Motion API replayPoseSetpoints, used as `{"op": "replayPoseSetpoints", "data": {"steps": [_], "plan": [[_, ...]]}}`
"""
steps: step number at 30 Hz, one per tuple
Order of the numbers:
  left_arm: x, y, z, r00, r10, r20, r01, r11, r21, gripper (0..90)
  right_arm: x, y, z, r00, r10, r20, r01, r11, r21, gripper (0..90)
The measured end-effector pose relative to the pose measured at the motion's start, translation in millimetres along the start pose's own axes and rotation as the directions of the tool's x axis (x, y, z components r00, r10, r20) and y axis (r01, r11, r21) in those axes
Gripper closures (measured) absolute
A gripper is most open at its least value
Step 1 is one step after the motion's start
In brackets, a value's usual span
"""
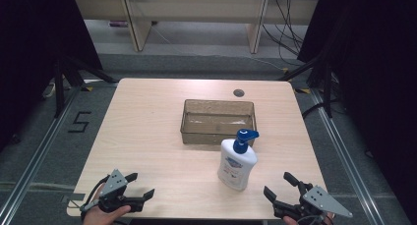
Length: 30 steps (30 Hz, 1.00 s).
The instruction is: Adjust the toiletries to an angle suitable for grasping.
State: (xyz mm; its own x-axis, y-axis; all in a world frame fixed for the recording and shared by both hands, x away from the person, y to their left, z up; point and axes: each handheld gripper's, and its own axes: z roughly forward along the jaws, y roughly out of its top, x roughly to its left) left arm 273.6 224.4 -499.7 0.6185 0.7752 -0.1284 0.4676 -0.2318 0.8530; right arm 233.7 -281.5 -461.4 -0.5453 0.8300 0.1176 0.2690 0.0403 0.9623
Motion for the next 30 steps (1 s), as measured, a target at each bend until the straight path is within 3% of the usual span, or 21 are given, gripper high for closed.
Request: {"op": "replayPoseSetpoints", "data": {"steps": [3,4,7,8,10,11,14,15,16,19,23,24,26,29,30], "plan": [[0.0,0.0,0.1,1.0,-0.001,0.001,0.001,1.0,0.0,14.9,1.0,0.9,-0.3,0.9999,0.011,-0.011,-0.011,1.0,-0.001,17.2],[-0.2,0.1,0.6,1.0,0.002,0.008,-0.002,1.0,0.001,14.8,-0.8,1.1,1.2,0.9997,-0.023,-0.002,0.023,0.999,-0.029,17.6],[-1.0,0.2,0.6,1.0,0.002,0.01,-0.002,1.0,0.0,14.9,0.4,1.9,1.9,0.9997,-0.013,-0.023,0.012,0.999,-0.031,19.1],[-1.4,0.2,1.2,0.9999,-0.002,0.016,0.003,1.0,-0.007,14.9,3.7,3.1,1.8,0.9985,0.022,-0.051,-0.023,1.0,-0.019,19.8],[-1.5,0.0,0.8,1.0,-0.004,0.007,0.004,1.0,-0.007,14.9,2.6,5.4,2.1,0.999,-0.031,-0.031,0.03,0.999,-0.029,19.9],[-1.1,0.0,0.7,1.0,-0.005,0.008,0.005,1.0,-0.008,14.9,5.4,7.3,1.7,0.9986,-0.007,-0.051,0.006,1.0,-0.017,19.9],[0.2,0.2,0.9,0.9999,-0.005,0.015,0.005,1.0,-0.006,14.9,9.2,12.6,2.1,0.9974,0.003,-0.072,-0.006,0.999,-0.035,20.0],[0.1,0.3,1.3,0.9999,-0.004,0.017,0.004,1.0,-0.007,14.9,9.3,14.0,2.1,0.9981,-0.013,-0.06,0.011,0.999,-0.039,20.0],[-0.5,0.5,1.1,0.9999,-0.004,0.012,0.004,1.0,-0.003,14.9,9.7,16.1,2.3,0.9966,-0.017,-0.081,0.014,0.999,-0.045,20.1],[-1.1,0.8,1.2,0.9999,-0.007,0.013,0.007,1.0,-0.006,14.9,11.9,19.4,1.6,0.9973,-0.011,-0.073,0.01,1.0,-0.02,20.4],[-0.1,0.5,1.5,0.9998,-0.006,0.017,0.006,1.0,-0.007,14.9,12.4,28.4,1.8,0.9984,-0.003,-0.056,0.001,0.999,-0.034,20.5],[-0.1,0.5,1.5,0.9998,-0.007,0.017,0.007,1.0,-0.007,14.9,11.1,30.2,3.0,0.9987,-0.019,-0.047,0.017,0.998,-0.055,20.5],[-0.3,0.6,1.5,0.9998,-0.006,0.017,0.006,0.9999,-0.008,14.9,11.8,34.3,3.4,0.9978,-0.003,-0.066,0.0,0.999,-0.043,20.6],[-0.1,0.7,2.0,0.9998,-0.008,0.017,0.008,0.9999,-0.01,14.9,11.6,39.7,6.5,0.9981,-0.035,-0.051,0.032,0.998,-0.061,20.9],[-0.1,0.6,2.1,0.9998,-0.008,0.018,0.008,0.9999,-0.011,14.9,12.4,41.8,5.7,0.9983,-0.029,-0.05,0.028,0.999,-0.032,20.8]]}}
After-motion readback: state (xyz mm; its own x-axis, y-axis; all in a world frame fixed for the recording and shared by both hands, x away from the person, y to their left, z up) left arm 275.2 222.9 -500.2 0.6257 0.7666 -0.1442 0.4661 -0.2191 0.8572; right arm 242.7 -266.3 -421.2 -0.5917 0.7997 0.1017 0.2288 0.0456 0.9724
